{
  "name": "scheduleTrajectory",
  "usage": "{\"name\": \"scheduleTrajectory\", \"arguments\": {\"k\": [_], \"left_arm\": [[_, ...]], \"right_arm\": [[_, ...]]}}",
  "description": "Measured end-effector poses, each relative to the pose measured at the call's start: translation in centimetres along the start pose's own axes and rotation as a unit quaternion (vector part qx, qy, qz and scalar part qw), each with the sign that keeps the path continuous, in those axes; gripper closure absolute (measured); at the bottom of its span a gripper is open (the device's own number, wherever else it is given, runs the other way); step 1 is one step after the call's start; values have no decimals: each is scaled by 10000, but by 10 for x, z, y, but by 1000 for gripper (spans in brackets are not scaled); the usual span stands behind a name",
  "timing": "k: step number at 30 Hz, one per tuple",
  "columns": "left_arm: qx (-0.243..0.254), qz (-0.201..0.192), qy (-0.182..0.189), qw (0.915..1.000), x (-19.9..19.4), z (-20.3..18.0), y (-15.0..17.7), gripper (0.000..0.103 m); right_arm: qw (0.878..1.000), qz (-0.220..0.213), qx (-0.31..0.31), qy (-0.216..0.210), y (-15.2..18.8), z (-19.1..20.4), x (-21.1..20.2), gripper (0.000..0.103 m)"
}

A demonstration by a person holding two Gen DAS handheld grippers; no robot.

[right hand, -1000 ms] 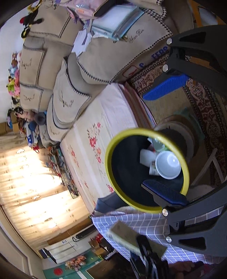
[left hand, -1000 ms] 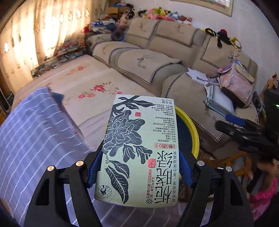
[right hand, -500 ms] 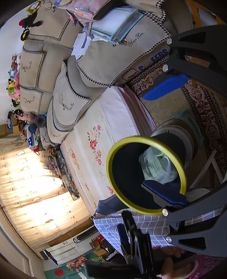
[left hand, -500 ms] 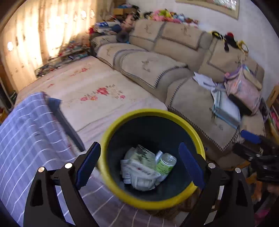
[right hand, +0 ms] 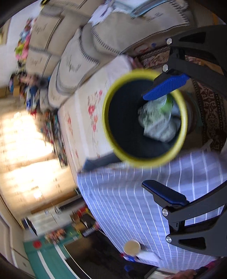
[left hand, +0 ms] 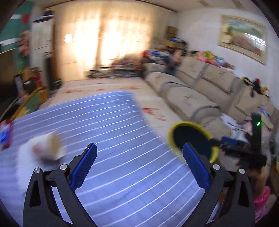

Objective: Collect trash
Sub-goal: 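Grasp the white paper cup with pink heart with the right gripper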

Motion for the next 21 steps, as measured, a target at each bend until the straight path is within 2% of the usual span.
{"name": "scheduleTrajectory", "arguments": {"k": [2, 5, 9, 12, 14, 18, 21], "left_arm": [[-244, 15, -442, 9987, -24, 39, 20, 6], [-582, 41, -833, 9948, -53, 83, 49, 6], [-1016, 74, -1390, 9850, -89, 140, 88, 6], [-1261, 99, -1552, 9797, -103, 171, 112, 6], [-1362, 91, -1605, 9775, -109, 183, 122, 6], [-1431, 8, -1688, 9752, -122, 199, 134, 6], [-1450, -32, -1677, 9751, -126, 203, 136, 6]], "right_arm": [[9994, 58, -238, -261, -3, 34, 6, 15], [9957, 131, -678, -618, -5, 91, 15, 15], [9844, 269, -1152, -1299, -2, 177, 24, 15], [9720, 387, -1513, -1753, 2, 240, 32, 15], [9622, 453, -1783, -2009, 5, 282, 38, 20], [9506, 655, -2101, -2191, 6, 341, 61, 33], [9487, 853, -2167, -2138, 6, 362, 83, 34]]}}
Point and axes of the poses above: each gripper's, at about its wrist camera, not at the fingertips, and x roughly the way its jaws point, z to its left, y to its underside, the point moved 8 cm from there along x, roughly the way its jaws point, and after that the axes turned 1 degree about x, right-handed, at the moved point
